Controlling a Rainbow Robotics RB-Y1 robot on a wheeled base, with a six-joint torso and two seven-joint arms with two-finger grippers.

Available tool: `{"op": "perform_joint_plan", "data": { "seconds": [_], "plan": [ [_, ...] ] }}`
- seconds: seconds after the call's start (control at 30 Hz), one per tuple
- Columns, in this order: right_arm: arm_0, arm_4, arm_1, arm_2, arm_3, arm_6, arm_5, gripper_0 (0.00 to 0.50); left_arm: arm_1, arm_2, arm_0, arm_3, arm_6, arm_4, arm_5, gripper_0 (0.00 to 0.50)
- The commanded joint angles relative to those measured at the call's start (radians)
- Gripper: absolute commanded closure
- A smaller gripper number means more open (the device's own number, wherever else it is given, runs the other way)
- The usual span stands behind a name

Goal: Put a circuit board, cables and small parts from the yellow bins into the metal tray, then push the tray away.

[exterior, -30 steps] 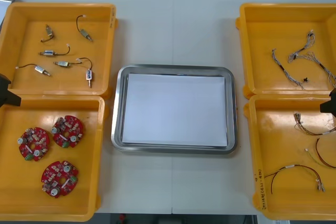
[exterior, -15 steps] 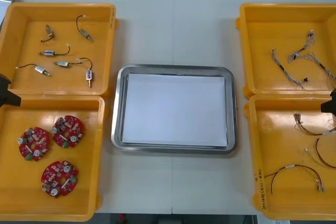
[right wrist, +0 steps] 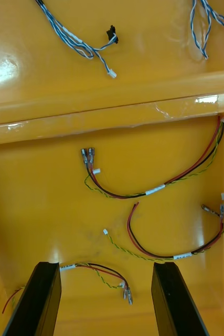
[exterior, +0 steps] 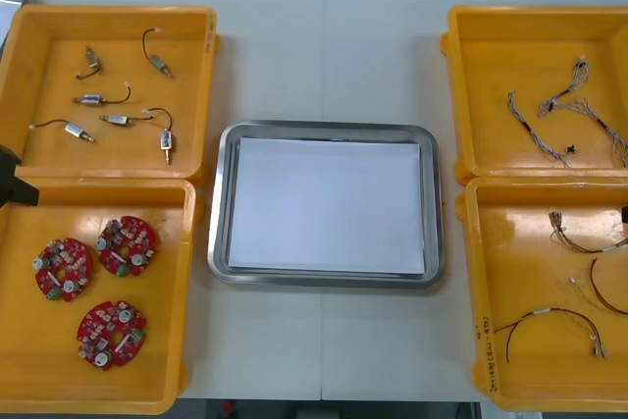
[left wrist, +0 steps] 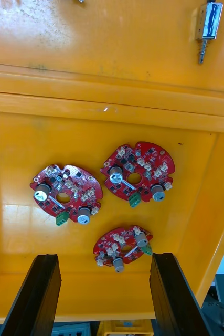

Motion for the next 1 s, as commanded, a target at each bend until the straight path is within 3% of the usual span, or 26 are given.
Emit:
{"op": "perform_joint_plan", "data": {
  "seconds": [0.03,0.5,1.0],
  "plan": [
    [0.043,-0.015,-0.022,-0.038,-0.049,-0.019,0.003,0.000,0.038,0.011,0.029,-0.012,-0.143,0.018,0.006,0.000],
    [0.153,-0.002,0.067,-0.149,-0.048,-0.091,0.003,0.000,0.104,0.011,0.116,0.042,-0.332,0.046,-0.022,0.000],
    [0.188,0.034,0.140,-0.152,-0.048,-0.433,0.003,0.000,0.163,0.010,0.231,0.099,-0.527,0.076,-0.257,0.000]
  ]
}}
